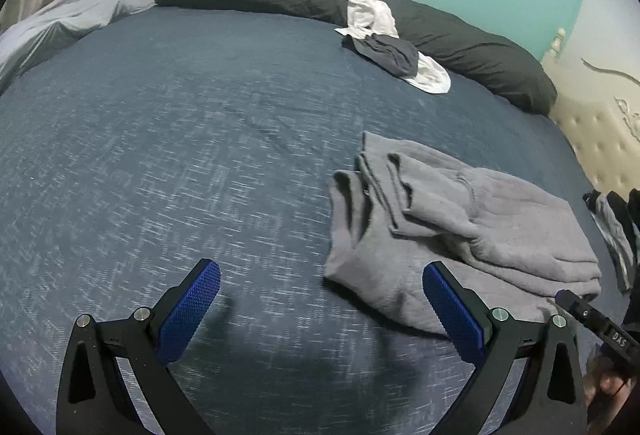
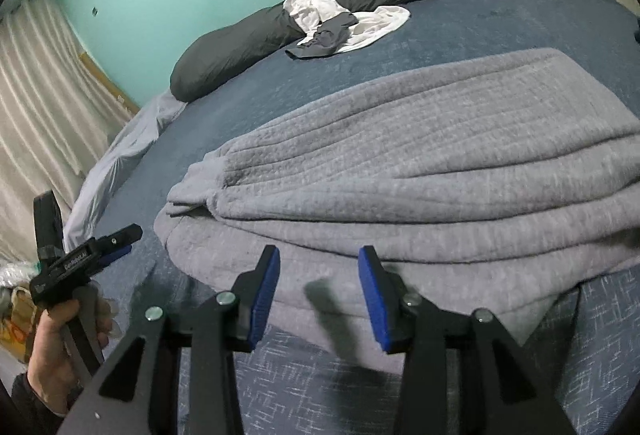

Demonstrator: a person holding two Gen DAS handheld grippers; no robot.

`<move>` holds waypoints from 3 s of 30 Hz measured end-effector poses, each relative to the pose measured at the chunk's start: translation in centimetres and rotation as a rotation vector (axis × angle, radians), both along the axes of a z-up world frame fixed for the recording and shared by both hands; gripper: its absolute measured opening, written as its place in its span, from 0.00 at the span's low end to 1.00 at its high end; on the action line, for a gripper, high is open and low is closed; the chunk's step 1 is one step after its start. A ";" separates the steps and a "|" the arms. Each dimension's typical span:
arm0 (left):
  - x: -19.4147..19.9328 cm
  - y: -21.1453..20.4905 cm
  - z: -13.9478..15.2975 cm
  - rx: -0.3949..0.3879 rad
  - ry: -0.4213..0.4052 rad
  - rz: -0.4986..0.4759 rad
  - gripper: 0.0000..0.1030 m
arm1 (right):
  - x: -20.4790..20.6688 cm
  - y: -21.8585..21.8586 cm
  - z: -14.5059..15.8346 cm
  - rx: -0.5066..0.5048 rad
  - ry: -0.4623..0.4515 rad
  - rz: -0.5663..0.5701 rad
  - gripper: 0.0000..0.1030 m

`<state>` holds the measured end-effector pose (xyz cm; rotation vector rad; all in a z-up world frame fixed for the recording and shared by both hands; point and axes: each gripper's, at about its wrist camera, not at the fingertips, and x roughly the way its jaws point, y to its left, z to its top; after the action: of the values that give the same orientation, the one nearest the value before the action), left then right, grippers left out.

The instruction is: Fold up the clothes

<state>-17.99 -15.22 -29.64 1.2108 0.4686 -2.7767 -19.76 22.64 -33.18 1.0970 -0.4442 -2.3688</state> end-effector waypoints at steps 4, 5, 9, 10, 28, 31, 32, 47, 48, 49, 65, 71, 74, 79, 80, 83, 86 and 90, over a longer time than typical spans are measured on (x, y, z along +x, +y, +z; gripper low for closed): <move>-0.6 0.7 -0.5 0.016 -0.017 -0.011 1.00 | -0.4 0.8 -0.6 -0.026 -0.014 -0.012 0.40; -0.7 1.0 -0.5 0.020 -0.020 -0.018 1.00 | -0.5 0.9 -0.7 -0.034 -0.017 -0.010 0.40; -0.9 2.0 -0.8 0.024 -0.033 -0.032 1.00 | -1.0 0.8 -0.7 -0.052 -0.015 0.005 0.40; -1.0 2.2 -0.9 0.029 -0.037 -0.034 1.00 | -1.1 0.8 -0.6 -0.057 -0.014 0.007 0.40; -2.5 3.5 -2.4 0.124 -0.100 -0.019 1.00 | -1.6 3.4 -0.9 -0.097 -0.018 -0.046 0.40; -2.7 3.4 -2.9 0.153 -0.115 -0.015 1.00 | -1.6 3.8 -1.0 -0.102 -0.023 -0.055 0.40; -2.7 3.3 -3.1 0.164 -0.115 -0.013 1.00 | -1.6 3.9 -1.0 -0.103 -0.022 -0.056 0.40; -3.6 1.8 -3.6 0.339 -0.074 0.038 0.97 | -1.8 5.8 -1.1 -0.118 -0.027 -0.089 0.40; -3.6 1.8 -3.7 0.337 -0.076 0.039 0.97 | -1.9 5.8 -1.1 -0.118 -0.027 -0.088 0.40; -3.6 1.9 -3.7 0.333 -0.078 0.040 0.97 | -1.9 5.9 -1.1 -0.117 -0.027 -0.088 0.40; -4.7 1.5 -4.4 0.346 -0.084 0.050 0.74 | -1.8 6.8 -0.9 -0.117 -0.029 -0.119 0.40; -4.7 1.4 -4.6 0.368 -0.073 0.055 0.56 | -1.9 7.1 -1.0 -0.124 -0.032 -0.126 0.40; -4.6 1.5 -4.1 0.364 -0.055 0.052 0.47 | -2.0 7.2 -1.0 -0.127 -0.032 -0.130 0.40; -4.7 1.7 -3.1 0.355 -0.021 0.032 0.39 | -2.1 7.6 -1.0 -0.136 -0.034 -0.142 0.40; -4.6 1.7 -2.9 0.350 -0.017 0.031 0.38 | -2.1 7.7 -1.0 -0.140 -0.036 -0.144 0.40; -4.4 2.0 -2.3 0.320 -0.009 0.018 0.33 | -2.1 8.0 -0.9 -0.147 -0.038 -0.151 0.40; -4.4 2.5 -1.6 0.287 0.001 0.007 0.31 | -2.1 8.3 -0.8 -0.152 -0.037 -0.160 0.40; -4.3 3.0 -0.6 0.261 0.017 -0.002 0.28 | -2.1 9.1 -0.8 -0.161 -0.038 -0.182 0.40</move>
<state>-22.25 -12.19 -30.21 1.2334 0.8548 -2.7962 -21.86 31.74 -33.97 1.0686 -0.7643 -2.4199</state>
